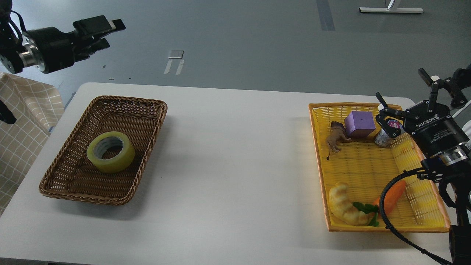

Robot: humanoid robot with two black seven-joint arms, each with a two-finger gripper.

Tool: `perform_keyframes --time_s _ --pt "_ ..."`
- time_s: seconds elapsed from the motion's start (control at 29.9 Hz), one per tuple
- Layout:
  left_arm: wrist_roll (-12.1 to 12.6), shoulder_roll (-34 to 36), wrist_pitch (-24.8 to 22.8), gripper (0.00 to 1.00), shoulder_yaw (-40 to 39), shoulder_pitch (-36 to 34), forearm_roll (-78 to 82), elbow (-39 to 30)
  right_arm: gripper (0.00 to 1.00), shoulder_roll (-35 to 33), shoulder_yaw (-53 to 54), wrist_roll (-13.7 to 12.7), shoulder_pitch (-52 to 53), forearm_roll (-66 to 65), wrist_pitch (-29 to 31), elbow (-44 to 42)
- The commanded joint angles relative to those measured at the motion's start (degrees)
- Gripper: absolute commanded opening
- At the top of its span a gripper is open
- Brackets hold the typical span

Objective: Place and transfer tape with both arms

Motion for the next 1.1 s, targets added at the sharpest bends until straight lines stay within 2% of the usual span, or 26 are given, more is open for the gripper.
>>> perform_keyframes --time_s 0.0,0.13,0.27,0.33,0.47,0.6,0.73,0.87,1.07 --pt "0.0 -5.3 -0.8 0.99 -0.7 -0.9 -12.1 0.4 0.98 -0.3 0.0 0.0 1.1 0.0 0.0 0.0" --pt "-0.5 -11.7 -0.8 0.99 -3.8 1.0 -16.2 0.4 0.98 -0.5 -0.9 0.0 2.7 -0.4 0.0 0.0" --pt "-0.7 -17.5 -0.8 0.99 -9.6 5.8 -18.9 0.4 0.98 -1.0 -2.2 0.0 6.4 -0.5 0.0 -0.3" --pt "-0.7 -20.8 -0.8 0.99 -14.4 9.5 -19.9 0.4 0.98 -1.7 -2.3 0.0 8.1 -0.8 0.0 -0.6" --pt "-0.7 -29.9 -0.8 0.99 -27.7 21.1 -20.0 0.6 0.98 -1.9 -5.0 0.0 12.8 -0.9 0.0 -3.6" --pt "-0.4 -34.9 -0.8 0.99 -37.1 28.2 -19.4 0.8 0.99 -1.9 -5.6 0.0 16.2 -0.9 0.0 -7.5" --pt "-0.1 -35.7 -0.8 0.99 -38.7 30.6 -19.1 0.8 0.99 -2.0 -6.8 0.0 17.9 -1.0 0.0 -10.4" --pt "0.0 -35.0 -0.8 0.99 -39.2 32.0 -19.2 0.8 0.99 -5.2 -12.0 0.0 18.3 -2.5 0.0 -13.2" --pt "0.1 -34.3 -0.8 0.99 -39.0 32.1 -19.1 0.8 0.99 -8.2 -15.1 0.0 18.4 -3.2 0.0 -13.6"
